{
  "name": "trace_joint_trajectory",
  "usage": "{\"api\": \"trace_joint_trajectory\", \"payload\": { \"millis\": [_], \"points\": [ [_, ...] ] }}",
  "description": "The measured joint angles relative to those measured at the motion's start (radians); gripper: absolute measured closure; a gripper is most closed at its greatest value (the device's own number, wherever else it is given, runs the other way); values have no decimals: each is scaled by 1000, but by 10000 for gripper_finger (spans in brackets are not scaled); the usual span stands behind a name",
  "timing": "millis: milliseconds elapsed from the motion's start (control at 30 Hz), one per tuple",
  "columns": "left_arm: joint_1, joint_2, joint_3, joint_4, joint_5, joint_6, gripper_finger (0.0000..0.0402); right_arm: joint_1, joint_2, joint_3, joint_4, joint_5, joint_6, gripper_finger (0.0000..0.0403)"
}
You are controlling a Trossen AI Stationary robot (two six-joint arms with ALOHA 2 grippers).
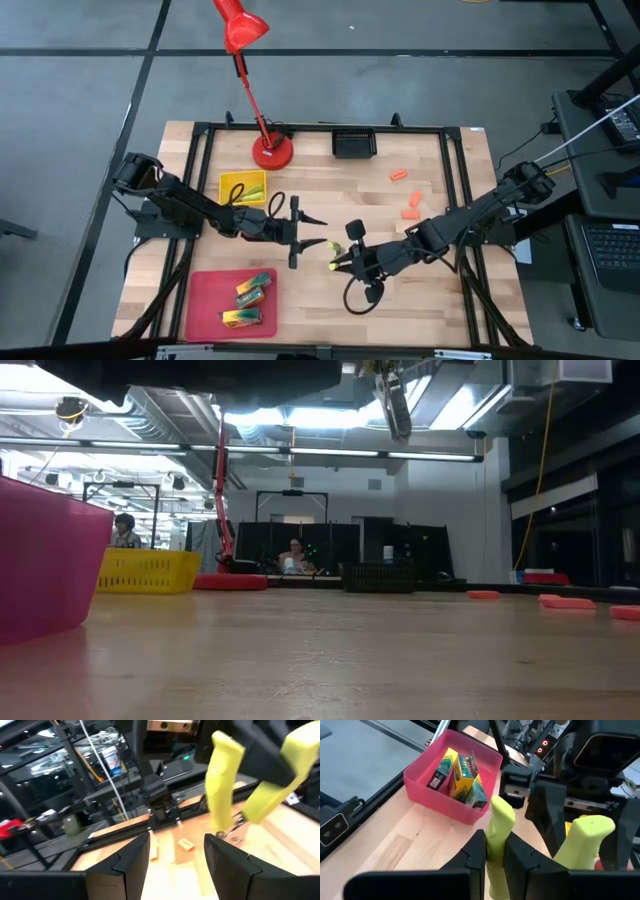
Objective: Pick & Place School Supplies
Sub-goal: Put the hole puncher into the yellow bin
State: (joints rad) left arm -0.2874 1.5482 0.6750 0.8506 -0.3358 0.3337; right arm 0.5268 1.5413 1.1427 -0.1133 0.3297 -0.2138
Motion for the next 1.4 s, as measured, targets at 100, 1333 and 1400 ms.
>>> {"api": "trace_joint_trajectory", "payload": {
  "millis": [100, 1333, 1400],
  "points": [
    [0, 0, 0, 23, 59, -27, 217, 1, 0, 0, -6, 3, 0, 361],
    [-6, 0, -1, 114, 66, -56, 354, -78, 56, 0, 145, -90, -121, 361],
    [-4, 0, -1, 118, 52, -58, 360, -78, 56, 0, 144, -83, -124, 361]
  ]
}}
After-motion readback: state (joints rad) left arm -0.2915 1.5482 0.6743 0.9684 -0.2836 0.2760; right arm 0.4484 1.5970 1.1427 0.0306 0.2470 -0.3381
